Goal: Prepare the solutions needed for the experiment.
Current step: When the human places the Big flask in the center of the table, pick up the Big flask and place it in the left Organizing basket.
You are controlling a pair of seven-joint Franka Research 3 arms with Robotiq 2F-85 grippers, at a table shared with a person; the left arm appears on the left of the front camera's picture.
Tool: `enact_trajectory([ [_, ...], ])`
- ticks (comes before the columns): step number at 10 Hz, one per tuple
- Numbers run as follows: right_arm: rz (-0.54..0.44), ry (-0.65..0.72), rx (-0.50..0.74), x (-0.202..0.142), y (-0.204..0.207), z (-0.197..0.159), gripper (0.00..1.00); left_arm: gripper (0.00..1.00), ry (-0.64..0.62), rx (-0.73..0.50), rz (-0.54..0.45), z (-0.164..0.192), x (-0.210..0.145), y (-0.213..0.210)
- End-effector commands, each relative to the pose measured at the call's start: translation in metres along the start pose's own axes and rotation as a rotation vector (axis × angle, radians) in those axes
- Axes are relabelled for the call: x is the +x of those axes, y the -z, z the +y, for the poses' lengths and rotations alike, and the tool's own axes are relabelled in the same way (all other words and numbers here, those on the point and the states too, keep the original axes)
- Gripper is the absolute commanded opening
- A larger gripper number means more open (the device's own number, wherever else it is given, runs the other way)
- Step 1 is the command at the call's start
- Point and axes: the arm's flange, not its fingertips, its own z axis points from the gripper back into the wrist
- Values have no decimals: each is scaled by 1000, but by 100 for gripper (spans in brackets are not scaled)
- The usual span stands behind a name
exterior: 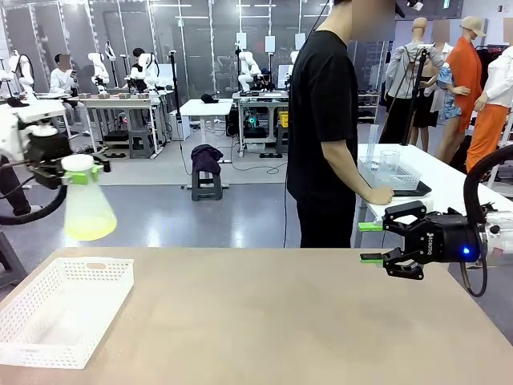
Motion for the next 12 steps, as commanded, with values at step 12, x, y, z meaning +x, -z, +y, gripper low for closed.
enact_trajectory([
  [12, -5, -3, 7, 0, 0, 1, 63, 0, -69, 231, -217, -87, -146, -38],
])
